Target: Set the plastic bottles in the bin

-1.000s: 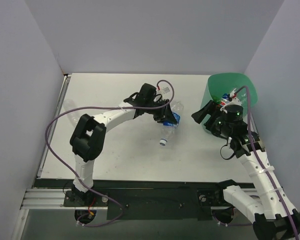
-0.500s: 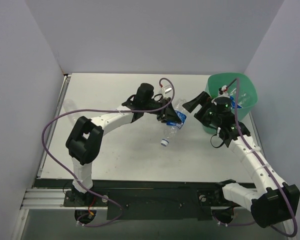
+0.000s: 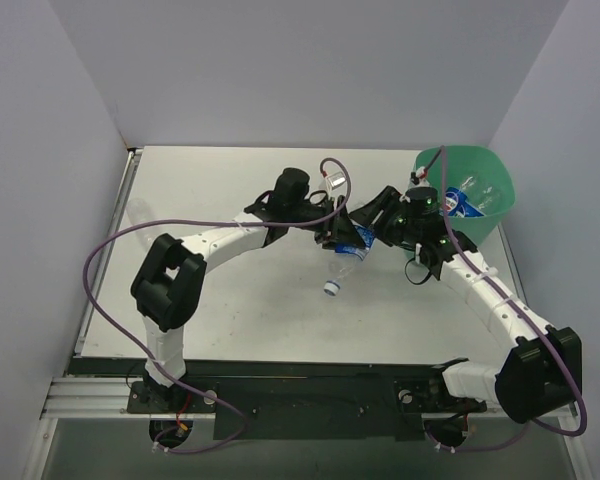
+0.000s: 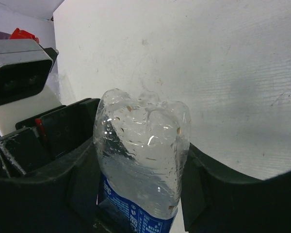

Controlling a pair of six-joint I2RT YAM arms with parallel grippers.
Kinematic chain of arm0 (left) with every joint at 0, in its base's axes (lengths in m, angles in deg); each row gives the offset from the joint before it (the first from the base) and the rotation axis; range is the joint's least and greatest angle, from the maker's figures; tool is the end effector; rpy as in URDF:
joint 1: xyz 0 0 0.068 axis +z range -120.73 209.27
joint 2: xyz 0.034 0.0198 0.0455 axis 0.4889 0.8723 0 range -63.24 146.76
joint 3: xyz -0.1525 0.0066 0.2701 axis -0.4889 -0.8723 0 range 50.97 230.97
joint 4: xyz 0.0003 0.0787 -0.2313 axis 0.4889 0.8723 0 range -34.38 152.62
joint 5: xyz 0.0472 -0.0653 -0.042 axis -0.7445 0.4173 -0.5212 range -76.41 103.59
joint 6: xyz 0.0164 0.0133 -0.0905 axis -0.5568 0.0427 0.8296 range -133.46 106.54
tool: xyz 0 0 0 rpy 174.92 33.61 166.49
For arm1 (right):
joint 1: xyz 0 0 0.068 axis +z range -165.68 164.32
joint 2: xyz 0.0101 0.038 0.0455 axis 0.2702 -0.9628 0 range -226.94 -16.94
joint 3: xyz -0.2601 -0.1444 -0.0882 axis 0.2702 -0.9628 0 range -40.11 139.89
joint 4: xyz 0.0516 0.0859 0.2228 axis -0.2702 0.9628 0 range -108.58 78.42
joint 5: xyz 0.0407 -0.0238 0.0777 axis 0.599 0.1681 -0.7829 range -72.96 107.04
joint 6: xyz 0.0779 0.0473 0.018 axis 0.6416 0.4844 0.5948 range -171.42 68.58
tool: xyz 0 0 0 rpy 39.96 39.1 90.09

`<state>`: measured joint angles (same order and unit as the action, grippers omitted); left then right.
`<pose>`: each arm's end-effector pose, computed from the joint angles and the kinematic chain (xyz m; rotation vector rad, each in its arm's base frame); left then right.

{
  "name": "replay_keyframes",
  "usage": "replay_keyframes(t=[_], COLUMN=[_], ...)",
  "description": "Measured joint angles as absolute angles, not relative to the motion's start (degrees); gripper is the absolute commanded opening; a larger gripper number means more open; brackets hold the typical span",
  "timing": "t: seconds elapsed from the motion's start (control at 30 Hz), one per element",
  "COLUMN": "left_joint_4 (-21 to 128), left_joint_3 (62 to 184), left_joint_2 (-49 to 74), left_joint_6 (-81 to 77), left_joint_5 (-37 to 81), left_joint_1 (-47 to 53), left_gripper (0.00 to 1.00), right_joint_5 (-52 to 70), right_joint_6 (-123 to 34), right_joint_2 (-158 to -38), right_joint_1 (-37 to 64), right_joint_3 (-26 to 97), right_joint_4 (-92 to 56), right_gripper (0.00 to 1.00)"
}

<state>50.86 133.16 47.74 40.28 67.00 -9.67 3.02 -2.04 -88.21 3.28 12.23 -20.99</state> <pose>0.3224 -0.3469 0.2890 0.4415 2.3404 -1.8493 0.2822 0.1183 0.3391 0.3441 1.9571 1.0310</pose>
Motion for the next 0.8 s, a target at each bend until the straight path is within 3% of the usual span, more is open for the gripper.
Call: replay_keyframes(t=[0.03,0.1,0.5,0.8], left_joint_4=[51.7,53.5,80.0,89.4], left_joint_3=[133.2,133.3,141.5,134.3], left_joint_2=[47.4,46.4,35.1,20.2], left_joint_6=[39.8,38.5,21.8,16.8], left_joint_5=[66.6,66.1,56.7,50.5], left_joint_1=[-9.7,-9.8,-8.8,15.6], left_gripper=[0.74,0.94,0.96,0.96], right_joint_5=[2.8,2.6,8.6,16.0], right_joint_6=[-2.0,-2.7,-13.9,-18.8], right_joint_2=[-88.2,-88.2,-89.2,-90.2], right_joint_1=[3.3,3.6,1.6,-12.8], right_joint_3=[12.5,13.2,32.8,51.5], right_joint_4=[-20.5,-19.6,-7.0,-4.5], right_gripper=[0.31,0.31,0.31,0.32])
